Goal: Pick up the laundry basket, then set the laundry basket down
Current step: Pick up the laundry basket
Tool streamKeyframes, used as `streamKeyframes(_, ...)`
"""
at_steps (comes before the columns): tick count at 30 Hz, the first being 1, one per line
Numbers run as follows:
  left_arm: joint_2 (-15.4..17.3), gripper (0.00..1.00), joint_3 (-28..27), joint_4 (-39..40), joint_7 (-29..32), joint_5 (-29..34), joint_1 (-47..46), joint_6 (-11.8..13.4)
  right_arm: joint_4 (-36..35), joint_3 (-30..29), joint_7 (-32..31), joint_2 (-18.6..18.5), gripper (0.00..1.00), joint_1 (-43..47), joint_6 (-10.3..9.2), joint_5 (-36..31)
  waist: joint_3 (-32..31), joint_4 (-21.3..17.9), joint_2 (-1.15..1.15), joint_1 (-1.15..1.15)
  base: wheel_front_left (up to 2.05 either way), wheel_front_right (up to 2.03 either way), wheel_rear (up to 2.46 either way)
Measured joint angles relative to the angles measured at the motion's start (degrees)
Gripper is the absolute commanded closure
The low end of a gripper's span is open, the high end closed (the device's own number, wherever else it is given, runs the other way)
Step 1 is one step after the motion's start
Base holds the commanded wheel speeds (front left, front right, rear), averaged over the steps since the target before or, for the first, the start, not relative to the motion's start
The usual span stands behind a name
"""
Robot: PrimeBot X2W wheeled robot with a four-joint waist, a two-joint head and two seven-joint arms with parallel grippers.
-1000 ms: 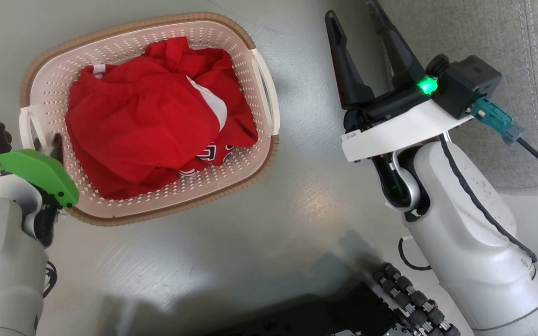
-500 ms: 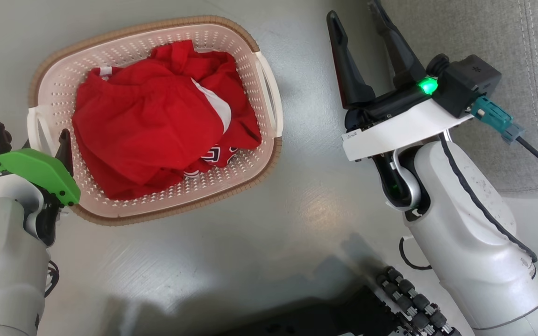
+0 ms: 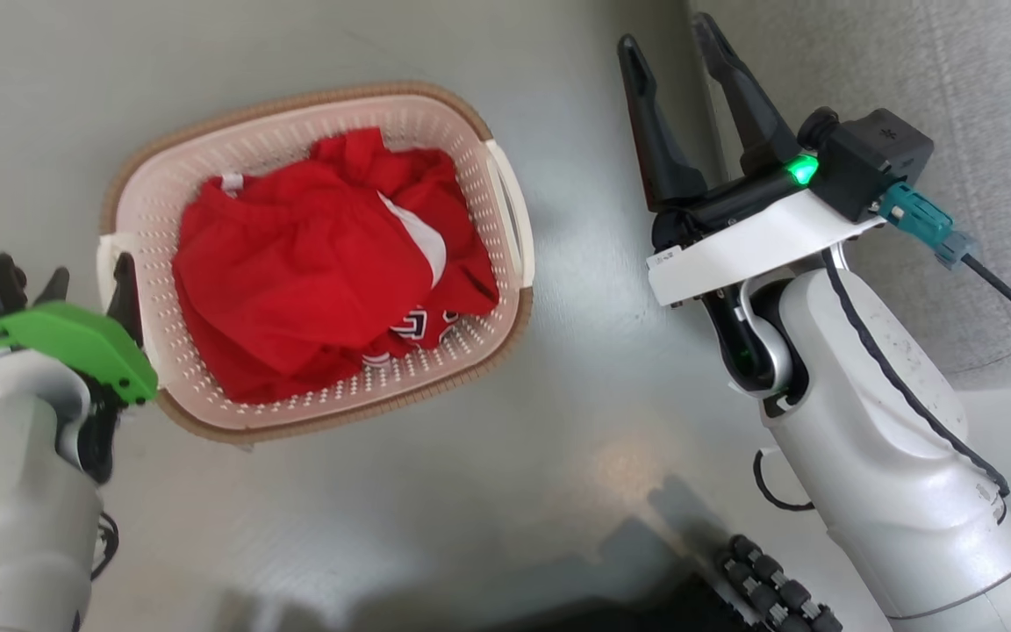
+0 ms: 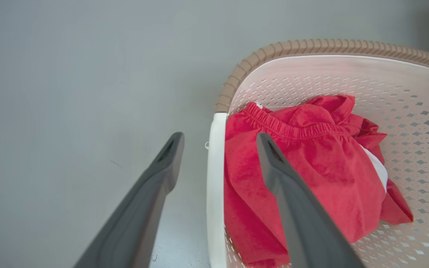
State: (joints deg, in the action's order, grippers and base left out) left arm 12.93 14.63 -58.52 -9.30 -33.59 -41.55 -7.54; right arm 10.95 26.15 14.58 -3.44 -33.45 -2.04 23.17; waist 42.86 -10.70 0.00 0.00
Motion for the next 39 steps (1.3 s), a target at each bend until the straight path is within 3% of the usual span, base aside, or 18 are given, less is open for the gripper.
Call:
streamKeyframes(9, -0.04, 0.0, 0.68, 2.6, -4.46, -1.07, 3.2, 0.0, 2.53, -1.67, 0.01, 0.0, 0.0, 2.68, 1.0, -0.11, -5.8, 0.8, 0.0, 0.0, 0.0, 0.0, 0.0)
streamKeyframes(22, -1.68, 0.0, 2.43, 10.55, -5.13, -1.69, 8.44, 0.0, 5.23, -4.38, 0.0, 0.03, 0.0, 8.32, 2.5, -0.88, -15.86, 2.65, 0.0, 0.0, 0.0, 0.0, 0.0)
streamKeyframes(39, -2.02, 0.0, -6.56, 27.06, -5.13, 2.34, 19.05, 0.78, 7.36, -7.16, 0.0, -0.02, 0.0, 15.9, 4.57, -2.82, -29.77, 5.02, 0.0, 0.0, 0.0, 0.0, 0.0)
